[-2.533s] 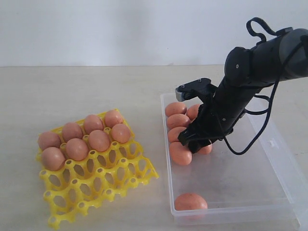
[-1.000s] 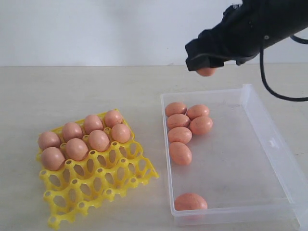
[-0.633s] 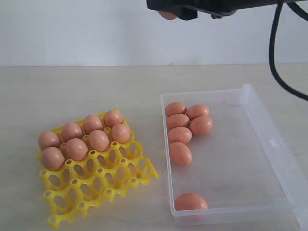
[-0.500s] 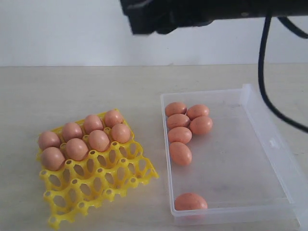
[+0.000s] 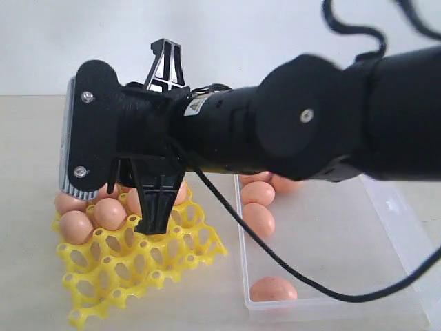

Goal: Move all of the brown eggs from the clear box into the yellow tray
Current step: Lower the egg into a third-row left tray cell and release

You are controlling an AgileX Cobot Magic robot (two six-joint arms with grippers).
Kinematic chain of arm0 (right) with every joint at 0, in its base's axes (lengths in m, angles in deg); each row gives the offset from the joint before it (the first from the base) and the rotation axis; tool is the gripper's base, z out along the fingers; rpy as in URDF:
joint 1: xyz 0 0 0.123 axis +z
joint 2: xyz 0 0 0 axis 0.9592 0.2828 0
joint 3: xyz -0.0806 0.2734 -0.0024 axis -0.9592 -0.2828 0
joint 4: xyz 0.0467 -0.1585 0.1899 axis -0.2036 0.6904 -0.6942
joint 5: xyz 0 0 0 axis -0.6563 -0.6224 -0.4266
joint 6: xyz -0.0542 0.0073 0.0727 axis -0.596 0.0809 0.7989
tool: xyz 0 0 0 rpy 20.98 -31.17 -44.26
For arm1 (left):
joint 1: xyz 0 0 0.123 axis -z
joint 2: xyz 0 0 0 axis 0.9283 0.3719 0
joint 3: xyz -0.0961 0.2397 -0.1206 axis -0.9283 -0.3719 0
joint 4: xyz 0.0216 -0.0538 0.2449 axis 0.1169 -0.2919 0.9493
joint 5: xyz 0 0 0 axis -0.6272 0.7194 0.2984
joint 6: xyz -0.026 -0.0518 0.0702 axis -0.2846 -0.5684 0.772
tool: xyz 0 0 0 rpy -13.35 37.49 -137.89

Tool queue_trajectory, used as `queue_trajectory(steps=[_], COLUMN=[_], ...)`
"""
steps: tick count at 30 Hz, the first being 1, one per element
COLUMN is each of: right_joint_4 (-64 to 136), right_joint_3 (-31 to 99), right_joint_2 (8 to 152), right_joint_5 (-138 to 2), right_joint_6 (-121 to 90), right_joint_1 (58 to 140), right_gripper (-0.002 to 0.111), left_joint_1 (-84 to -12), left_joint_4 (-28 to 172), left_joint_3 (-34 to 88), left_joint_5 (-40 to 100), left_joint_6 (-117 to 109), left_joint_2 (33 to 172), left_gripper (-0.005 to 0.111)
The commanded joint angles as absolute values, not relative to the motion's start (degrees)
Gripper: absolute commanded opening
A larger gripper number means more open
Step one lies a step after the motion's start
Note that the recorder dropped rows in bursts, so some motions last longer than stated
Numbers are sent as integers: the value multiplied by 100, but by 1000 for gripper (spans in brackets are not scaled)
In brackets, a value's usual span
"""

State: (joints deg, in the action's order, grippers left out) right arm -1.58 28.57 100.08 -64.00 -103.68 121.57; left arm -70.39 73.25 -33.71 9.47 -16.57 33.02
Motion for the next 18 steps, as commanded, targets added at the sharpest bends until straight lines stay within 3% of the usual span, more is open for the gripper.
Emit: queue_trajectory(steps=[1, 7, 13, 18], right_joint_4=[-165, 20, 1679, 2023], right_joint_3=[2861, 2871, 2871, 2871], right_joint_2=[10231, 10109, 10098, 10098], right_joint_5=[-5311, -4423, -3407, -2735], right_joint_6=[-10417, -10446, -11235, -9681], right_joint_1=[12157, 12469, 12996, 13361], right_gripper=[0, 0, 0, 0], left_joint_1=[-7056, -7056, -7056, -7056], left_joint_4=[7312, 7312, 7312, 7312], left_joint_3=[-3385, -3385, -3385, -3385], left_joint_5=[970, 970, 970, 970], left_joint_6=[-1630, -1630, -1630, -1630], left_joint_2=[3282, 3282, 3282, 3282], left_gripper=[4, 4, 4, 4])
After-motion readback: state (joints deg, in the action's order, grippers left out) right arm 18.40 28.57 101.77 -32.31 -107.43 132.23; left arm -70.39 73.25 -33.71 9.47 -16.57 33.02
